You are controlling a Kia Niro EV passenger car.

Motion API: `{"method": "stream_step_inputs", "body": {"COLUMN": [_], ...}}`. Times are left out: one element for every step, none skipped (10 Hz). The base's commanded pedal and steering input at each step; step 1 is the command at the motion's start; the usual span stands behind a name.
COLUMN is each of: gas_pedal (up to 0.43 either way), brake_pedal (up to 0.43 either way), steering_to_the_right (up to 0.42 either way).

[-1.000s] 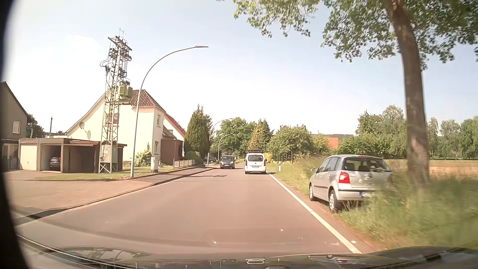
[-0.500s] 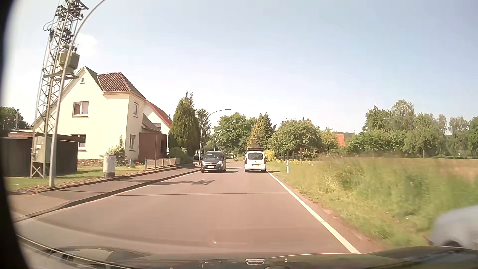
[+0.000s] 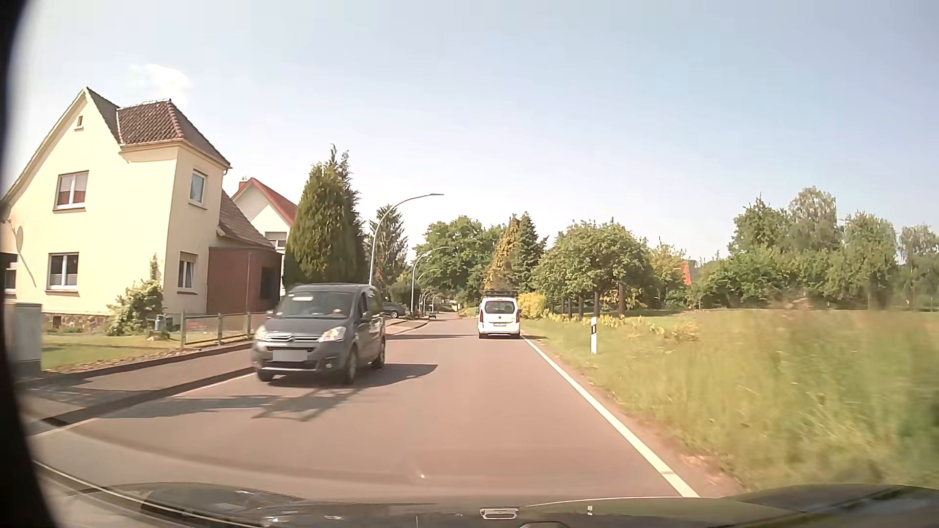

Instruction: Follow the waypoints while adhering to traffic rules and regulations

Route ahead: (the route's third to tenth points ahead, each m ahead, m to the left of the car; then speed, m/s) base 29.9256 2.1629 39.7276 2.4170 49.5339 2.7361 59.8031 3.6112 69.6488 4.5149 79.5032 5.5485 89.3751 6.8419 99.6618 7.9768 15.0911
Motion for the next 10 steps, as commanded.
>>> {"method": "stream_step_inputs", "body": {"gas_pedal": [0.110,0.110,0.110,0.118,0.118,0.118,0.118,0.130,0.130,0.138], "brake_pedal": [0.000,0.000,0.000,0.000,0.000,0.000,0.000,0.000,0.000,0.000], "steering_to_the_right": [0.000,0.000,0.000,0.000,-0.001,-0.004,-0.005,-0.005,-0.005,-0.005]}}
